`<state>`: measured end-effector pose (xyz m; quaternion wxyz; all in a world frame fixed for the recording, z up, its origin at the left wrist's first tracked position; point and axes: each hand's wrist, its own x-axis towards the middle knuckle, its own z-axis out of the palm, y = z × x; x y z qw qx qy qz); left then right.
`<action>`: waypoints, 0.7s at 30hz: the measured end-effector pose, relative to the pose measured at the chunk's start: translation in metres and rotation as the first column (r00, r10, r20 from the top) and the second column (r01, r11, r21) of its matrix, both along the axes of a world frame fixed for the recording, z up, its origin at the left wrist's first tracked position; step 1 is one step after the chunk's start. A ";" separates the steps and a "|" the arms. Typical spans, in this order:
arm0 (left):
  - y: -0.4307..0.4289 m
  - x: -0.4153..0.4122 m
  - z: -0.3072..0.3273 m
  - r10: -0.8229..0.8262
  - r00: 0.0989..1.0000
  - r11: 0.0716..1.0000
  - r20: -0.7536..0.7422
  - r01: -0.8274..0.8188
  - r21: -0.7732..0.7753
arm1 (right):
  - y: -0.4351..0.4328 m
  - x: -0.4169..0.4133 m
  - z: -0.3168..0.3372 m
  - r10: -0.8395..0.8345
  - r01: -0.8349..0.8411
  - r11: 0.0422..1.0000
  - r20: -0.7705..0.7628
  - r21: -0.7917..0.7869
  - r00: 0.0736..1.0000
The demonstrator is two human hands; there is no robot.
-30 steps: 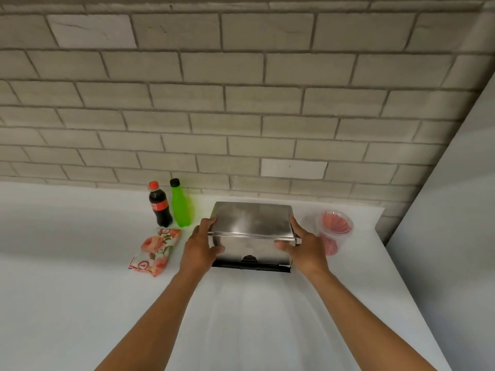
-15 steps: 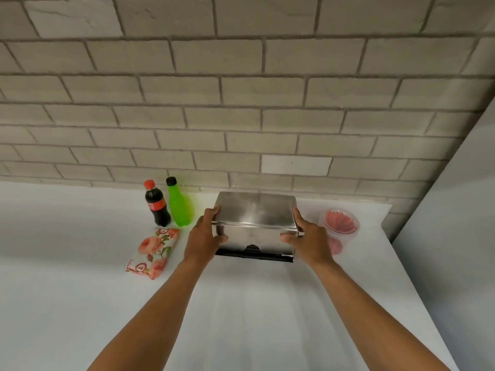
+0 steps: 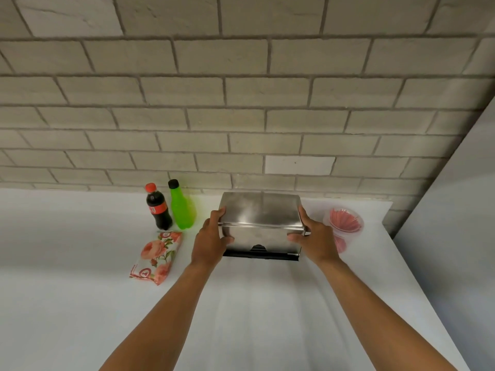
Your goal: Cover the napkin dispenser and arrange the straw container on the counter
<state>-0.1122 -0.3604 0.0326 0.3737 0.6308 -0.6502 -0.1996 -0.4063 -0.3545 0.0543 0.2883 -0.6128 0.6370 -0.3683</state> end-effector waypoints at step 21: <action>0.043 0.007 0.002 0.060 0.995 0.991 0.083 -0.069 0.114 | 0.026 -0.003 0.003 -0.165 0.168 0.983 -0.048 0.075 0.985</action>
